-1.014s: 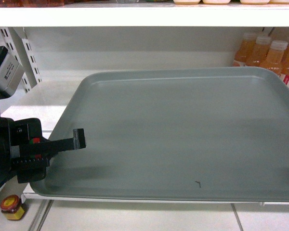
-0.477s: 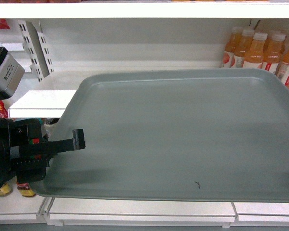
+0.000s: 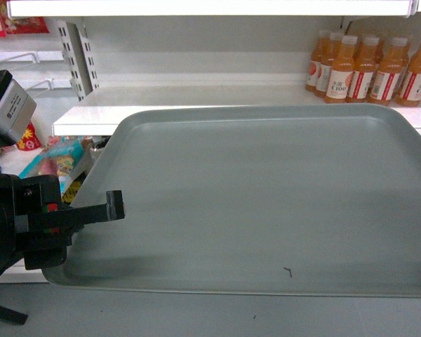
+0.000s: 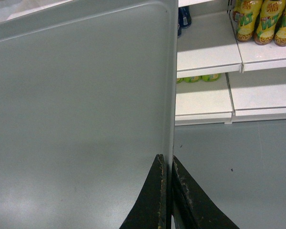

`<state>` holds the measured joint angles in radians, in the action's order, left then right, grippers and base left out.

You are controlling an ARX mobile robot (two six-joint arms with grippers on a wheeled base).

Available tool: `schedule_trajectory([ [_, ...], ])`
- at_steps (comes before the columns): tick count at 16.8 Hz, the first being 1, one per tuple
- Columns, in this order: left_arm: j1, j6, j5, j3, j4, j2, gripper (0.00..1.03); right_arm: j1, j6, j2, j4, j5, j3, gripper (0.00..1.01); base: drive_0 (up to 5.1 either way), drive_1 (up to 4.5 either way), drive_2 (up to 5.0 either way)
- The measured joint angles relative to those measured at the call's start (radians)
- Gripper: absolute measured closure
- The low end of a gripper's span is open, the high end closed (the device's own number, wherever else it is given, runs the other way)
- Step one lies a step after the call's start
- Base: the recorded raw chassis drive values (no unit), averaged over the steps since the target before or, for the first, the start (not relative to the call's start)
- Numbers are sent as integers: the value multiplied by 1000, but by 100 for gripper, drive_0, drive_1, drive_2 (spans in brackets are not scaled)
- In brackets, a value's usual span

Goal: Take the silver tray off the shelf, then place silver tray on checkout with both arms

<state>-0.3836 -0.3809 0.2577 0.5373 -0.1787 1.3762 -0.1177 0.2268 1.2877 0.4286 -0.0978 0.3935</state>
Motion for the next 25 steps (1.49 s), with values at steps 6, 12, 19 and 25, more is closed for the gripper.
schedule_trajectory([
  [6, 0, 0, 0, 0, -2, 0, 100, 0, 2, 0, 2, 0, 0, 98, 0, 0, 0],
  [12, 0, 0, 1, 0, 1, 0, 100, 0, 2, 0, 2, 0, 0, 98, 0, 0, 0],
  [19, 1, 0, 1, -1, 5, -2, 100, 0, 4, 0, 0, 0, 0, 98, 0, 0, 0],
  [25, 1, 0, 1, 0, -2, -2, 100, 0, 5, 0, 2, -1, 0, 98, 0, 0, 0],
])
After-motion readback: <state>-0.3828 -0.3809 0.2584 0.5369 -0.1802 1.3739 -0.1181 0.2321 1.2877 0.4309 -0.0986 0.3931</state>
